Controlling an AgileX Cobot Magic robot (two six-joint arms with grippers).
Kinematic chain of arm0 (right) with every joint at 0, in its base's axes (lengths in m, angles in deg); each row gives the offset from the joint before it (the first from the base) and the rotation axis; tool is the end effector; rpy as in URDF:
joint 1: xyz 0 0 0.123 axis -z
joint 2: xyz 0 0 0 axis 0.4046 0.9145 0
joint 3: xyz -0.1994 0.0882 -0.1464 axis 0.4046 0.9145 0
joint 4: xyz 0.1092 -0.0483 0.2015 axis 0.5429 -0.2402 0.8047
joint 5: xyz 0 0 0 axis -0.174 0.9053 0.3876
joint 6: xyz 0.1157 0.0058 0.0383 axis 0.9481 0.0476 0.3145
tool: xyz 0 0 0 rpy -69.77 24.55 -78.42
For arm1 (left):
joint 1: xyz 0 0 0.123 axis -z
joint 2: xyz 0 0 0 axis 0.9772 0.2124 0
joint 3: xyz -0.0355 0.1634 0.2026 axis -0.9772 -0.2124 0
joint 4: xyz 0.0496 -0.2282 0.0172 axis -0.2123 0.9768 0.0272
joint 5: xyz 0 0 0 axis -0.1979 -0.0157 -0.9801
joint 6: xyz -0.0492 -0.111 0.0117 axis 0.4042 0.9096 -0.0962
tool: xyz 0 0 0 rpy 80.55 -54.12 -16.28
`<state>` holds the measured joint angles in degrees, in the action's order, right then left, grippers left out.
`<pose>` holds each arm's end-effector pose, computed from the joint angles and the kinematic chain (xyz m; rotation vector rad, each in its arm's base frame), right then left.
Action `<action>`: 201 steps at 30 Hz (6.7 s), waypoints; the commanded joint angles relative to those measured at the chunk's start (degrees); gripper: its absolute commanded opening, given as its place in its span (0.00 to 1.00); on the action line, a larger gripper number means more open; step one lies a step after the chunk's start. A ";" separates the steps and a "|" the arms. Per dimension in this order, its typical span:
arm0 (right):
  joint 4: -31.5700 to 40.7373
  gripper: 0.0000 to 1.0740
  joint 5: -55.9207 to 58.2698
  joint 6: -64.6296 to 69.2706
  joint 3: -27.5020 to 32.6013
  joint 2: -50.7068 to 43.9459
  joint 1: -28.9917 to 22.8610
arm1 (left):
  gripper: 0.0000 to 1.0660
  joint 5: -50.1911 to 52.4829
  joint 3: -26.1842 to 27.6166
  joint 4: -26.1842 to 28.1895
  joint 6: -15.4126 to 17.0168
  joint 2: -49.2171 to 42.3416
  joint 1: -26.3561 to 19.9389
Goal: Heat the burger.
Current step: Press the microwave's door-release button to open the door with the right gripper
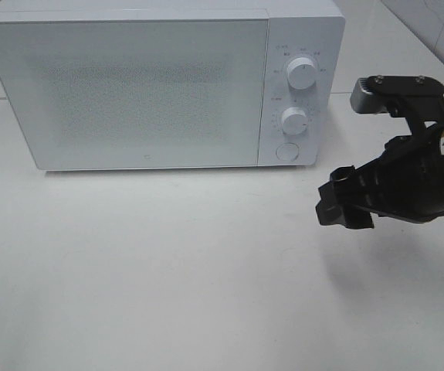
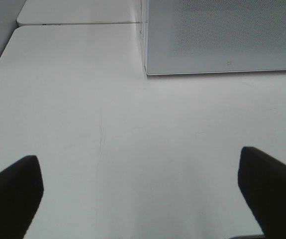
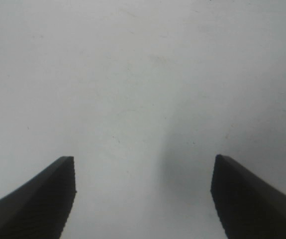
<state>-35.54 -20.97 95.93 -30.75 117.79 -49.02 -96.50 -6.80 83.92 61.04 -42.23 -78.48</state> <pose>0.2269 0.1107 0.1775 -0.2871 2.5111 0.3092 0.0300 -0.0093 0.2573 0.0519 2.0171 -0.0625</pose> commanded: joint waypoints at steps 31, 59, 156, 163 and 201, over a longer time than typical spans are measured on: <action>-7.91 0.71 37.93 -5.16 2.64 -51.28 4.18 | 0.94 0.11 -0.17 0.00 0.00 -1.32 -0.17; -7.85 0.71 39.53 -6.02 8.02 -77.18 17.70 | 0.94 0.11 -0.17 0.00 0.00 -1.26 -0.17; 24.24 0.71 -84.68 -19.65 22.29 12.55 -2.41 | 0.94 0.11 -0.17 0.00 0.00 -1.26 -0.17; 31.74 0.71 -85.49 -22.86 20.11 16.62 -9.91 | 0.94 0.11 -0.17 0.00 0.00 -1.26 -0.17; 46.12 0.71 -83.77 -11.23 8.88 28.59 -22.52 | 0.94 0.11 -0.17 0.00 -0.06 -1.26 -0.17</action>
<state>10.58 -105.20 82.87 -21.36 146.38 -71.36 -96.50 -6.80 83.92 61.04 -42.23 -78.48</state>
